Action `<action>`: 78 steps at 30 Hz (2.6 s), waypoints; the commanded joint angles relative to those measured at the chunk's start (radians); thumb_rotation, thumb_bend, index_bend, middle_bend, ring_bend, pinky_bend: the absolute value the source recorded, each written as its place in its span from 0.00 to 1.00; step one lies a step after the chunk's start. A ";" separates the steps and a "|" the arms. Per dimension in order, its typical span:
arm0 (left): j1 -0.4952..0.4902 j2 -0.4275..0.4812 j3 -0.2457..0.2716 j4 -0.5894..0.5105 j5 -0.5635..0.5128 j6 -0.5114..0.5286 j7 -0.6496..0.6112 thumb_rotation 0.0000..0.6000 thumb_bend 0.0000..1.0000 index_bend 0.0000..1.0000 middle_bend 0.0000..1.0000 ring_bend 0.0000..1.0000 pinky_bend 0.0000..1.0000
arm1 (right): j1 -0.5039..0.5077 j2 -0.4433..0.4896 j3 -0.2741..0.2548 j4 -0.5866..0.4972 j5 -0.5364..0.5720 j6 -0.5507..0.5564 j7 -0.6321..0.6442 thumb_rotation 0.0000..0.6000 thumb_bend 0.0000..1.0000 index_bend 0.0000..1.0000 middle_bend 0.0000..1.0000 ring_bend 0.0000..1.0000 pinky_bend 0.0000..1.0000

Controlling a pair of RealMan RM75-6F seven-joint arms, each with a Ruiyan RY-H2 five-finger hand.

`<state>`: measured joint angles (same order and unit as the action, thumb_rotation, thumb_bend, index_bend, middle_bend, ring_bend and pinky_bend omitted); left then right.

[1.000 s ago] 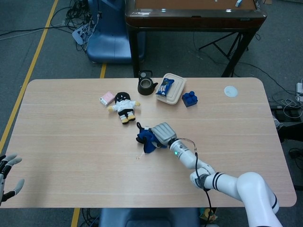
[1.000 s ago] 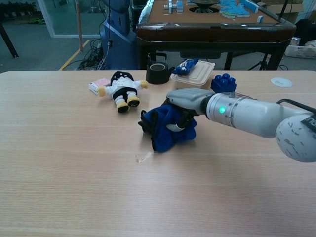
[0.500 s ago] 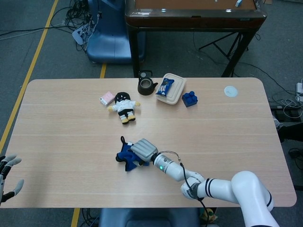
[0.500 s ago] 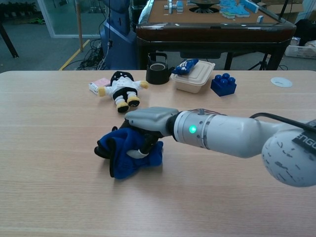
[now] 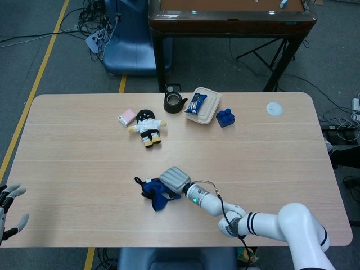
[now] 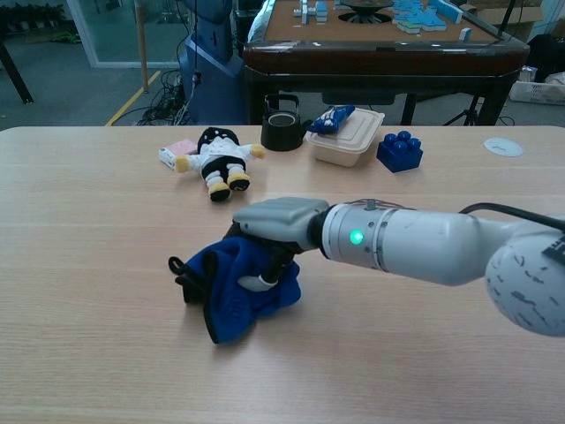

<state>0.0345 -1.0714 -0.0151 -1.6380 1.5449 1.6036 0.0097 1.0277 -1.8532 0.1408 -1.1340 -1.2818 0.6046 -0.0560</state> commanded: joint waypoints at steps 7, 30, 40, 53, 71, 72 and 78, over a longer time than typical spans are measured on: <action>-0.002 -0.001 0.000 -0.001 0.003 -0.001 0.001 1.00 0.27 0.26 0.18 0.11 0.12 | -0.017 0.013 0.022 0.136 0.096 -0.028 -0.037 1.00 0.81 0.71 0.67 0.62 0.81; -0.018 -0.006 -0.002 -0.005 0.017 -0.010 0.004 1.00 0.27 0.26 0.18 0.11 0.12 | -0.141 0.276 0.100 0.045 0.289 0.101 -0.122 1.00 0.80 0.69 0.63 0.59 0.78; -0.023 -0.009 -0.002 -0.006 0.015 -0.015 0.008 1.00 0.27 0.26 0.18 0.11 0.12 | -0.164 0.340 0.076 -0.034 0.366 0.084 -0.169 1.00 0.12 0.00 0.03 0.03 0.17; -0.040 -0.012 -0.012 0.009 0.006 -0.034 0.001 1.00 0.27 0.26 0.18 0.11 0.12 | -0.335 0.592 0.041 -0.381 0.266 0.362 -0.191 1.00 0.03 0.00 0.11 0.04 0.15; -0.094 -0.034 -0.024 0.044 0.007 -0.090 -0.001 1.00 0.27 0.26 0.18 0.11 0.12 | -0.701 0.776 -0.135 -0.656 0.007 0.807 -0.197 1.00 0.05 0.00 0.20 0.09 0.17; -0.095 -0.035 -0.024 0.044 0.008 -0.090 0.000 1.00 0.27 0.26 0.18 0.11 0.12 | -0.715 0.773 -0.141 -0.655 -0.005 0.821 -0.191 1.00 0.05 0.00 0.20 0.09 0.17; -0.094 -0.039 -0.021 0.041 0.008 -0.084 0.002 1.00 0.27 0.26 0.18 0.11 0.12 | -0.798 0.760 -0.176 -0.653 -0.066 0.891 -0.165 1.00 0.05 0.00 0.21 0.09 0.17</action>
